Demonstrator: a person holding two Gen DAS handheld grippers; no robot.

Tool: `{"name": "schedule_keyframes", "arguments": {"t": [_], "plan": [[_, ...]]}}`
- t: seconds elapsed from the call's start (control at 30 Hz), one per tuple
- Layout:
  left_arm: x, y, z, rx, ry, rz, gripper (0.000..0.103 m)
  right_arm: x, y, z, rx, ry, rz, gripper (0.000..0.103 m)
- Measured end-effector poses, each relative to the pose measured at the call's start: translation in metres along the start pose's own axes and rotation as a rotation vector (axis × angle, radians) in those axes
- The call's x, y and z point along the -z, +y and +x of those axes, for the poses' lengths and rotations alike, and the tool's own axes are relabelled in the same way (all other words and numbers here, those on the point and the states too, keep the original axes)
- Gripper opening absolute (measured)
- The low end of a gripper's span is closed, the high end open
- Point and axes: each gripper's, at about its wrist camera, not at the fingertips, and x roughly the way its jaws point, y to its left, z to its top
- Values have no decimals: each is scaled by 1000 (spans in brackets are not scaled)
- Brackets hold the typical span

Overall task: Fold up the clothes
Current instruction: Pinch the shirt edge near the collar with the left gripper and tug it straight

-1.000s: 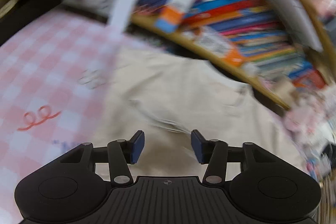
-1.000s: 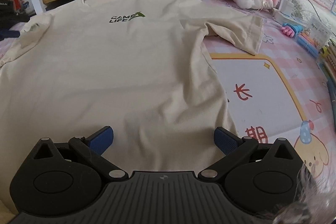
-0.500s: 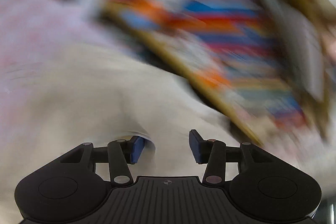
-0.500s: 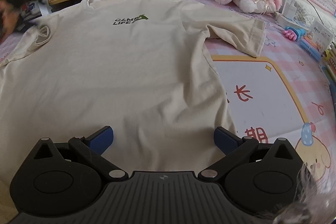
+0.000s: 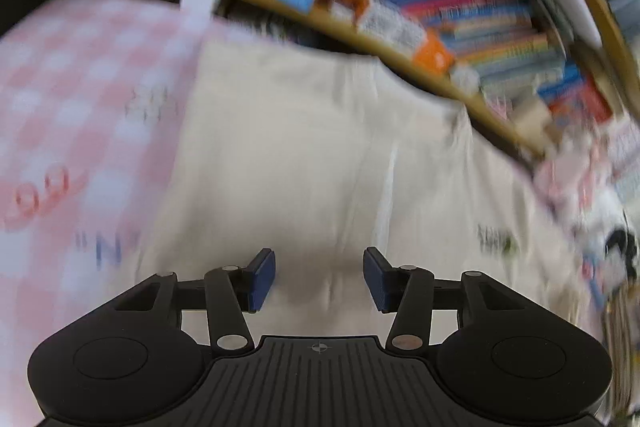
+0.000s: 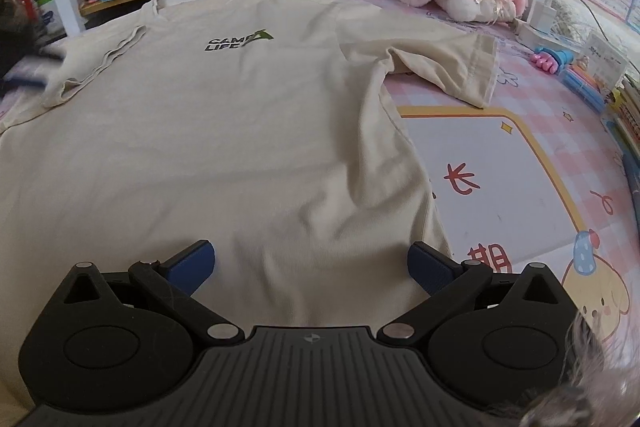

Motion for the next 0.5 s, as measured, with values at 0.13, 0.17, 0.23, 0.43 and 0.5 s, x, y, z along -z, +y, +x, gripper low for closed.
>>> {"name": "schedule_keyframes", "arguments": {"t": [0.13, 0.17, 0.23, 0.43, 0.5], "plan": [[4, -1, -18, 35, 1, 88, 51, -2, 3, 1, 18, 12, 22, 103], [1, 3, -23, 38, -13, 92, 51, -3, 4, 1, 23, 15, 28, 103], [-14, 20, -30, 8, -77, 35, 49, -2, 6, 0, 30, 21, 37, 103], [-79, 75, 1, -55, -87, -159, 47, 4, 11, -7, 48, 32, 31, 103], [-91, 87, 17, -56, -73, -204, 47, 7, 11, -9, 57, 37, 41, 103]]}}
